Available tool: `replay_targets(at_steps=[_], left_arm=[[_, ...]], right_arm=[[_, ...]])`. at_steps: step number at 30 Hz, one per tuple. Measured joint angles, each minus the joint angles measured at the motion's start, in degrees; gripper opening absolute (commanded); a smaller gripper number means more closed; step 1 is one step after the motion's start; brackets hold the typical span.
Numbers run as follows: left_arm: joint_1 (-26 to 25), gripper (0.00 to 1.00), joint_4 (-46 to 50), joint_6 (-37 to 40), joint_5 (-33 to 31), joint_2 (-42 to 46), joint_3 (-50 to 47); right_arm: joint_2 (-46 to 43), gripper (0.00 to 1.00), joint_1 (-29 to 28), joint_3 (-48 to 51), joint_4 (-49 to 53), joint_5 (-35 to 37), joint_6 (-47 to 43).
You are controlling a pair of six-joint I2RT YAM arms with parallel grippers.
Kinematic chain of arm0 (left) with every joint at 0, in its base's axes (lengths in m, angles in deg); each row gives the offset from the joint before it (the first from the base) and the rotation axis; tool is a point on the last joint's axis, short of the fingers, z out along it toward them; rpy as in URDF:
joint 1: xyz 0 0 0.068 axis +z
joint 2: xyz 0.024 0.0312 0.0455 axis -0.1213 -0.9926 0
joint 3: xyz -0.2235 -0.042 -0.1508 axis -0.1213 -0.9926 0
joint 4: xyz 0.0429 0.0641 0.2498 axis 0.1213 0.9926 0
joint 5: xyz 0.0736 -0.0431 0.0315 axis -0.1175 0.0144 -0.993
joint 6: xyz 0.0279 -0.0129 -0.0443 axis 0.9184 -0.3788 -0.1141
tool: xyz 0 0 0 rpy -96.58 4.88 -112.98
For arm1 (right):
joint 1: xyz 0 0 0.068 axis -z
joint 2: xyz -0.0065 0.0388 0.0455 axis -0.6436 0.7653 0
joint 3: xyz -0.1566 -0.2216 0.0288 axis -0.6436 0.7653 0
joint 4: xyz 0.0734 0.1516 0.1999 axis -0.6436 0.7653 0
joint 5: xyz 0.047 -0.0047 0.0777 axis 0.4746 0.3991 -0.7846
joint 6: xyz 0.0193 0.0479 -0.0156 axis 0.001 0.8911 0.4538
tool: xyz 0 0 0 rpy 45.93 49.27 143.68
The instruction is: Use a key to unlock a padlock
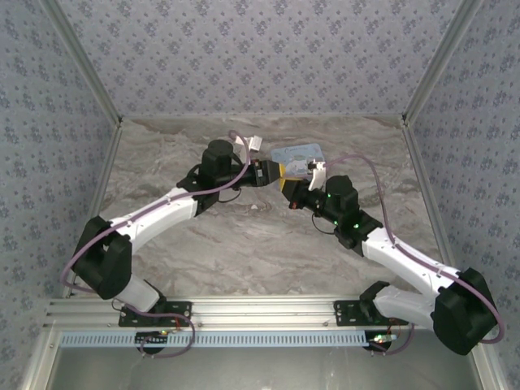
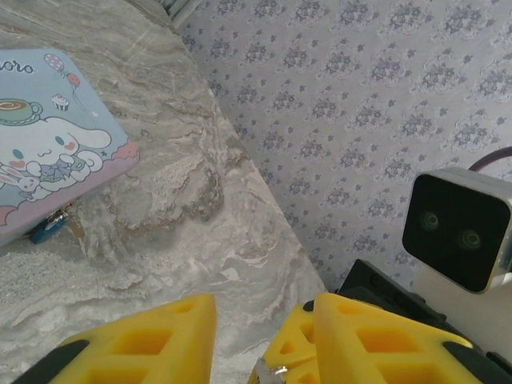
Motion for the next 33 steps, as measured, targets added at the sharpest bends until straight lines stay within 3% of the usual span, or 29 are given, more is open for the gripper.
replay_targets(at_steps=[11,19,27,33], left_arm=[[0.0,0.03,0.3,0.7,-0.3,-0.1,0.7],[0.0,0.0,2.8,2.9,-0.8,0.3,0.8],[0.5,0.0,5.1,5.4,-1.8,3.9,0.8],[1.8,0.0,7.1,6.8,-1.8,5.7,0.8]], right_arm=[[-0.2,0.0,0.0,-0.1,0.6,0.0,0.0],[-1.7,0.39,2.8,-0.2,2.7,-3.4,-0.6],[-5.2,0.79,9.9,-0.2,3.4,-13.1,-0.9],[-6.0,0.99,16.4,2.4,-4.6,-20.3,3.0]])
